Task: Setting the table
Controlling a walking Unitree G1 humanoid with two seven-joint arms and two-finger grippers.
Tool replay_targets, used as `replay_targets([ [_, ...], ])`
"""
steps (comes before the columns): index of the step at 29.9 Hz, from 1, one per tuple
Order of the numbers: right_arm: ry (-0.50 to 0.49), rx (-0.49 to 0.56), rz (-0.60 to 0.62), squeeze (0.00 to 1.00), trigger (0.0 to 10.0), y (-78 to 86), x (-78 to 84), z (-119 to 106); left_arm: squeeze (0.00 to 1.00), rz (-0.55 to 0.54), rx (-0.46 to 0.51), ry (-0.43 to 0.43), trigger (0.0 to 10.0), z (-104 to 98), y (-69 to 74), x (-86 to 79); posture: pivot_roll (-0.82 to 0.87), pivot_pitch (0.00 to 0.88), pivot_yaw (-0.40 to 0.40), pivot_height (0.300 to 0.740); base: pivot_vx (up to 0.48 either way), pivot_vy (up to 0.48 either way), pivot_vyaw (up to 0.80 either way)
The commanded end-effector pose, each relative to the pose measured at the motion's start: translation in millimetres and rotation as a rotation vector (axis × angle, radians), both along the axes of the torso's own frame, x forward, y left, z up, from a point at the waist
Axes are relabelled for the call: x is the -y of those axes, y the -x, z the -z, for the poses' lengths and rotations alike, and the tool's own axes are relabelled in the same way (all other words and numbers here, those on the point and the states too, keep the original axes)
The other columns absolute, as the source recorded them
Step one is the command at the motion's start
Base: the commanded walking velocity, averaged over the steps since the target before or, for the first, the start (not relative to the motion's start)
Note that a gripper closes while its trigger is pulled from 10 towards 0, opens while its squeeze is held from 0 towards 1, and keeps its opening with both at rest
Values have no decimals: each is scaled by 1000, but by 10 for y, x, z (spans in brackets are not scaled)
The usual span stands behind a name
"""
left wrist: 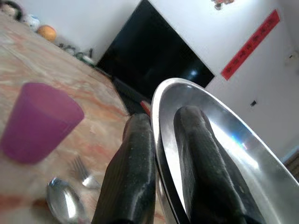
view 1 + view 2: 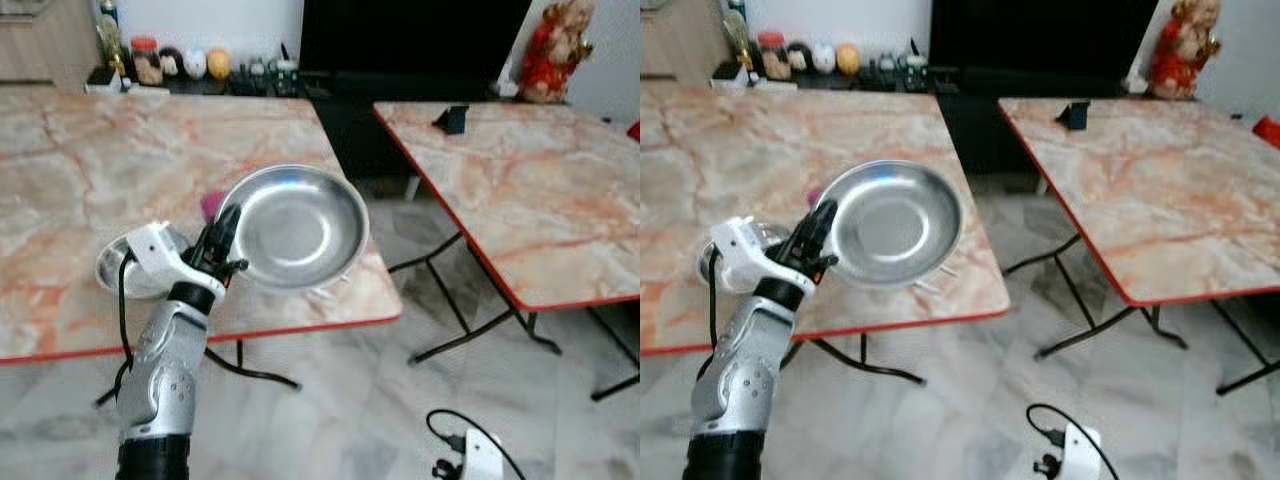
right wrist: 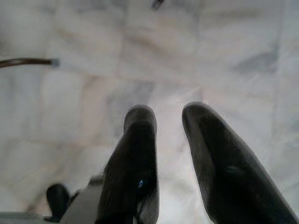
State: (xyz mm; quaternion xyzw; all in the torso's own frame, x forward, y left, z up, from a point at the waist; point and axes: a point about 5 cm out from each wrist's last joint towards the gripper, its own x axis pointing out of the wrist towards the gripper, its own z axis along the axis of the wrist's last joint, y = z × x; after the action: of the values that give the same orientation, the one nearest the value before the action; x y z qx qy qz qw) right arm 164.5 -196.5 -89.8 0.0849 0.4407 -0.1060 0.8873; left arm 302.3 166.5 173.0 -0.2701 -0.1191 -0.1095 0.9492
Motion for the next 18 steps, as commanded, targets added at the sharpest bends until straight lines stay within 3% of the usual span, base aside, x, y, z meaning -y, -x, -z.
replay_targets([
  [1, 12, 12, -15, 0, 10000, -28, -18, -12, 0, 0, 39, -11, 10000, -90, 2, 22, 127, 0, -104, 727, 0, -469, 794],
  [4, 15, 12, -13, 0, 10000, -31, -19, -13, 0, 2, 38, -14, 10000, -86, 1, 33, 124, 0, -102, 727, 0, -469, 794],
  [18, -8, 8, 2, 0, 10000, -50, -50, -13, 0, 33, 17, -54, 10000, -38, -11, 101, 110, 0, -89, 727, 0, -465, 0],
])
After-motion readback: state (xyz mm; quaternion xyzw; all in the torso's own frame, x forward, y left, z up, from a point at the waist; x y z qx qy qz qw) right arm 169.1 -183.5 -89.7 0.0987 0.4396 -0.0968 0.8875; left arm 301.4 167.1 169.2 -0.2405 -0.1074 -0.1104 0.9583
